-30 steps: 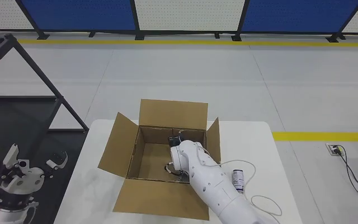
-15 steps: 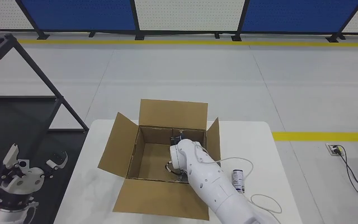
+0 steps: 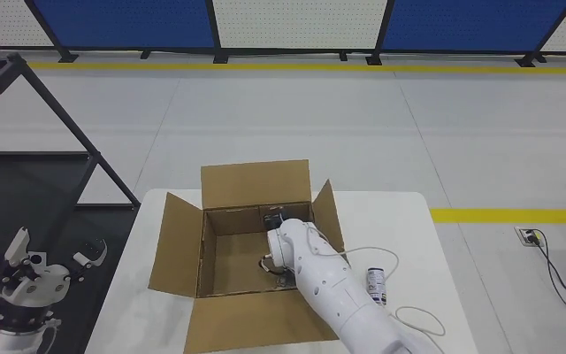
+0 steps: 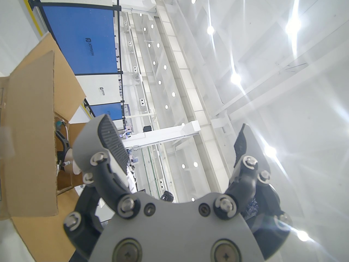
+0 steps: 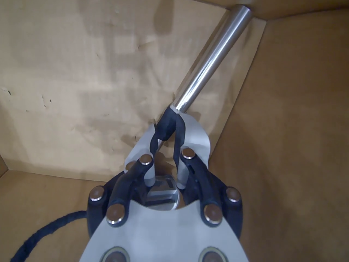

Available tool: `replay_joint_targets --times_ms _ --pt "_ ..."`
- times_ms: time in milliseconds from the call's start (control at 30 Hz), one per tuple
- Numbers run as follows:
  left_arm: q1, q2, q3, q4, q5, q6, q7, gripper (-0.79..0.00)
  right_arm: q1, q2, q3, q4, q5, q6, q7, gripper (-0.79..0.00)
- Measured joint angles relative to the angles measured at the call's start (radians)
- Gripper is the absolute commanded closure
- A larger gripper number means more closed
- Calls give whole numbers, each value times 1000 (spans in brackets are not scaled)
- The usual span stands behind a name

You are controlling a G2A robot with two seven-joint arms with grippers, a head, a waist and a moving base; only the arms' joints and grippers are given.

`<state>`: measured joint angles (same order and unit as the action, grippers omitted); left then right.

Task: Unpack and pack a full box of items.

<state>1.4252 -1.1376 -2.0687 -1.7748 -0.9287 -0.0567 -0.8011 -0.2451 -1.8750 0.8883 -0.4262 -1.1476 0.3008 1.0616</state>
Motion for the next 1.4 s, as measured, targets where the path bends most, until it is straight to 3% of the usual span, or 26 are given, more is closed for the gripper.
replay_joint_targets --times_ms 367,400,433,500,933,1400 --pt "0 0 0 0 0 0 0 -785 -17 14 8 -47 -18 -107 34 0" --pt "0 0 0 0 0 0 0 -785 -19 15 9 -53 -20 -105 38 -222" --pt "0 0 0 0 0 0 0 -785 -21 15 11 -59 -20 -99 44 -283" --pt "0 0 0 0 0 0 0 -785 -25 16 17 -74 -16 -78 58 -308" --pt "0 0 0 0 0 0 0 -785 -35 11 36 -117 -6 24 91 -172" --pt "0 0 0 0 0 0 0 -785 -19 -18 44 -51 32 136 29 -215"
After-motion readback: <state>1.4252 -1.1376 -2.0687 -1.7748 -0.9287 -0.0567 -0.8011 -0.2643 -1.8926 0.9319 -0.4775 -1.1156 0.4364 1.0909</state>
